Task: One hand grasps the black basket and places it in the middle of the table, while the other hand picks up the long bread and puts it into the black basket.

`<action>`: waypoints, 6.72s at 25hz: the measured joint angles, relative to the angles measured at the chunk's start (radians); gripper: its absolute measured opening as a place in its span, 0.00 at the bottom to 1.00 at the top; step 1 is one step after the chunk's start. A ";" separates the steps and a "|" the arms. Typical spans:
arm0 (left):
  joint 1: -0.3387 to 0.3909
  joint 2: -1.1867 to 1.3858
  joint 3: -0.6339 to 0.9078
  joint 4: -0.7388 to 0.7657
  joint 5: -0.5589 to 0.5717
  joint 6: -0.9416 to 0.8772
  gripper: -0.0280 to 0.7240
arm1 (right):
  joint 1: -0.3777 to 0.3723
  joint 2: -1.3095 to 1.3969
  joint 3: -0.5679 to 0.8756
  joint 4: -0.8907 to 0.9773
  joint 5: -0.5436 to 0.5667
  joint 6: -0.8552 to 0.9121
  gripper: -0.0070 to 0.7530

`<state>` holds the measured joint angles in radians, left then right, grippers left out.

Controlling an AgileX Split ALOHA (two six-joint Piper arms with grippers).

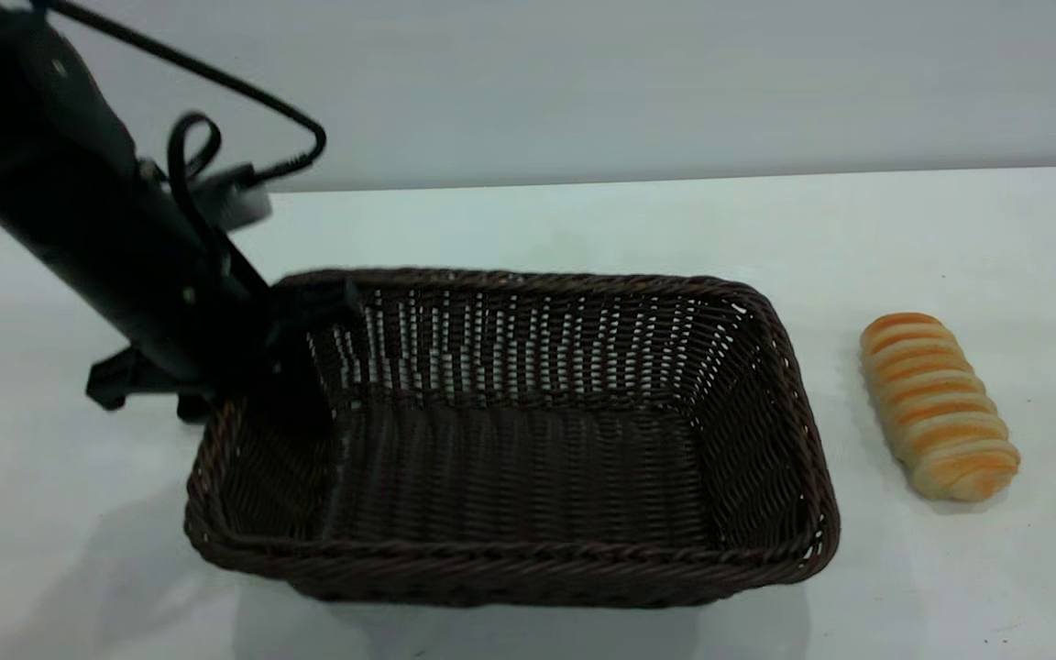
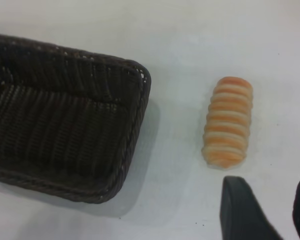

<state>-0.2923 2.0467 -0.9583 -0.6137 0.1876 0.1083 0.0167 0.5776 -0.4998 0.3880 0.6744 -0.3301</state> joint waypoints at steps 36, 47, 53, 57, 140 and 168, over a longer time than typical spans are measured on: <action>0.043 -0.102 -0.008 0.119 0.170 -0.148 0.77 | 0.000 0.000 0.000 0.005 0.000 -0.012 0.33; 0.043 -0.389 -0.007 0.577 0.296 -0.479 0.77 | 0.000 0.051 0.000 0.058 -0.029 -0.056 0.33; 0.043 -0.718 -0.006 0.603 0.276 -0.435 0.77 | 0.000 0.346 0.000 0.266 -0.159 -0.263 0.33; 0.043 -0.964 -0.006 0.604 0.258 -0.380 0.77 | 0.000 0.576 -0.021 0.513 -0.224 -0.512 0.33; 0.043 -1.575 0.001 0.580 0.355 -0.280 0.77 | 0.503 1.268 -0.449 0.892 -0.179 -1.118 0.04; 0.043 -1.626 0.001 0.580 0.396 -0.197 0.77 | 0.503 0.852 -0.519 0.590 -0.278 -0.812 0.49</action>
<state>-0.2491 0.4203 -0.9577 -0.0333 0.5835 -0.0889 0.5201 1.4299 -1.0192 0.9779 0.3966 -1.1424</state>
